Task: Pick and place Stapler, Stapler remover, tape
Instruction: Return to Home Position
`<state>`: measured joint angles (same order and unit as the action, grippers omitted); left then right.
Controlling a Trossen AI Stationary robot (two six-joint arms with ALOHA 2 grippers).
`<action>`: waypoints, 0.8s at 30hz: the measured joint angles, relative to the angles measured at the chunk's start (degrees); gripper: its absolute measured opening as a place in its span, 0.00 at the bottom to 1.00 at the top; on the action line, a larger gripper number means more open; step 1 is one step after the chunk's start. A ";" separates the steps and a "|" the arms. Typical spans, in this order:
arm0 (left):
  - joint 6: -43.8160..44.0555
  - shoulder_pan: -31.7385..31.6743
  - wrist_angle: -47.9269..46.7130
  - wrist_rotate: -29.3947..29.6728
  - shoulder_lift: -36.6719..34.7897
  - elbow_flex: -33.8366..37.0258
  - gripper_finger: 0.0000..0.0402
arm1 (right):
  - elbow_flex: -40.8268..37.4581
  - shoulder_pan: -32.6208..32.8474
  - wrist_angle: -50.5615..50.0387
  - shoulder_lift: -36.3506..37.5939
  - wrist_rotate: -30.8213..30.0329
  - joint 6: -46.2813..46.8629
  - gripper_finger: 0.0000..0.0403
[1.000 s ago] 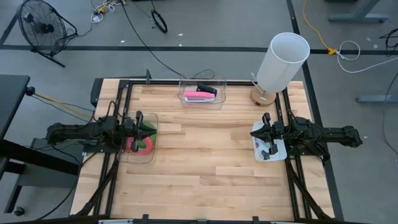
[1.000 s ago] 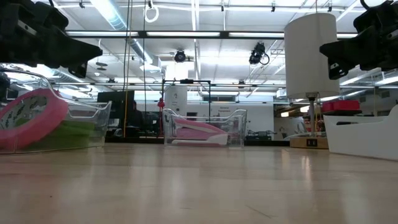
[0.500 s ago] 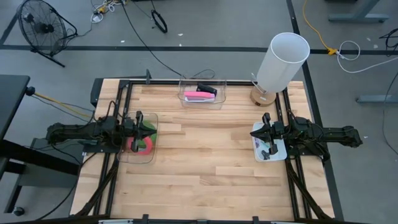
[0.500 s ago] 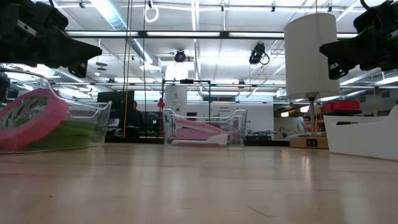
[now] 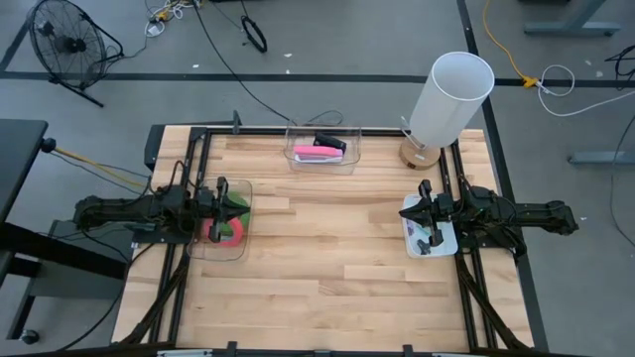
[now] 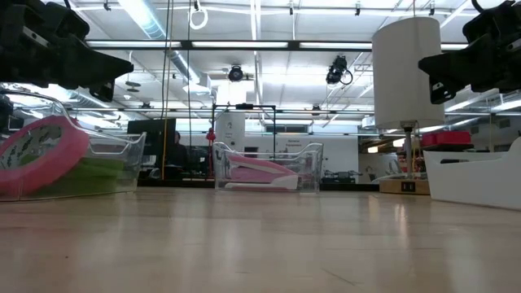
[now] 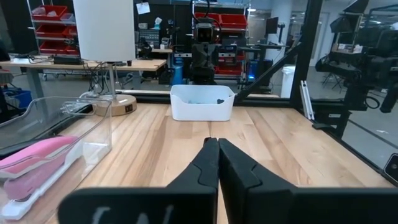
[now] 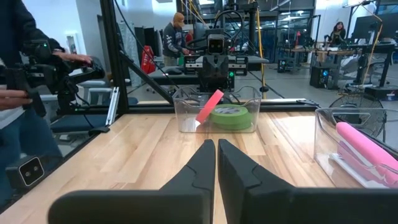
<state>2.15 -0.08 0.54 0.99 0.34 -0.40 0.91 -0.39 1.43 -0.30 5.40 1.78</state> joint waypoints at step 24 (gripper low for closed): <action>0.20 0.00 2.47 0.73 0.00 0.05 0.05 | 0.00 0.00 0.00 0.00 0.01 0.09 0.06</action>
<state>2.35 -0.08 3.01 1.73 0.34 -0.35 0.91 -0.39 1.43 -0.30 5.41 1.87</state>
